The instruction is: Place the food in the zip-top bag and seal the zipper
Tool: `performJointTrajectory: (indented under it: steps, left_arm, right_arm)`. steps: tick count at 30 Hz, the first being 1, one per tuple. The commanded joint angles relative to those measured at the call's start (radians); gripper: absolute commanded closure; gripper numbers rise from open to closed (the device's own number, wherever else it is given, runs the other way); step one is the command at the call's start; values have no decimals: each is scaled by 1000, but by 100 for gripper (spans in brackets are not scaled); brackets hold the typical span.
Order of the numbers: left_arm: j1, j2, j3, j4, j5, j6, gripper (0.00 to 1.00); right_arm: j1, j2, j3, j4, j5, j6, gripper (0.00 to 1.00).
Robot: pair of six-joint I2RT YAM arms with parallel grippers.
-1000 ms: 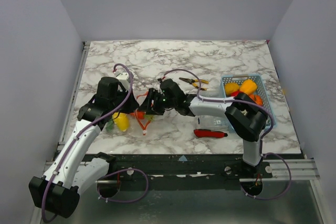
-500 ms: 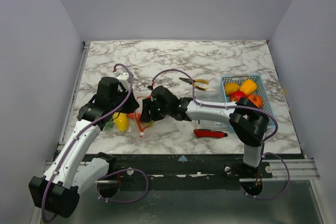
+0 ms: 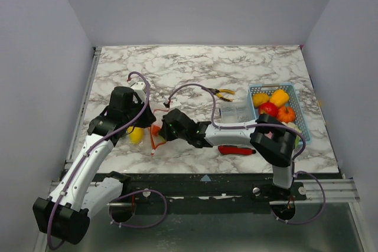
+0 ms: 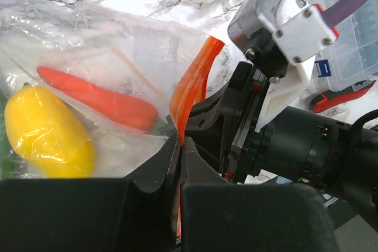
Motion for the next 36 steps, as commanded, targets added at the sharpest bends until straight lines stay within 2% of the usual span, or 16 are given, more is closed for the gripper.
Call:
performJointTrajectory:
  steps: [1,9,13,14,15,16,17,18,24,31,36]
  left_arm:
    - [-5,4,1,12,2,-1,100]
    - [-4,5,3,11,-2,2,100]
    - [-5,1,1,12,-6,2,100]
    - [-4,-1,1,12,-7,1,100]
    - [-5,-3,1,12,-9,2,100]
    - [-4,-6,1,13,-10,3,100]
    - [-5,-8,1,13,-12,2,100]
    - [-5,-11,1,11,-15,2,100]
    - [-5,-28,0,12,-28,2,100]
    - [-4,-14,4,9,-21,-1,100]
    - [-4,-11,4,10,-16,-2,100]
  right_arm:
    - [1,-33,-61,200,59,84,100]
    - [0,-69,-118,504,47,337,100]
    - [0,-54,-95,515,116,392,98]
    - [1,-26,-62,492,92,368,90]
    - [0,0,-12,440,67,348,76]
    - [0,22,24,381,43,328,67]
    - [0,35,39,360,14,320,61]
    - [0,35,33,348,5,325,59]
    - [0,-117,-122,301,35,293,58]
    - [0,-339,-248,121,104,207,62]
    - [0,-515,-346,-61,302,174,61]
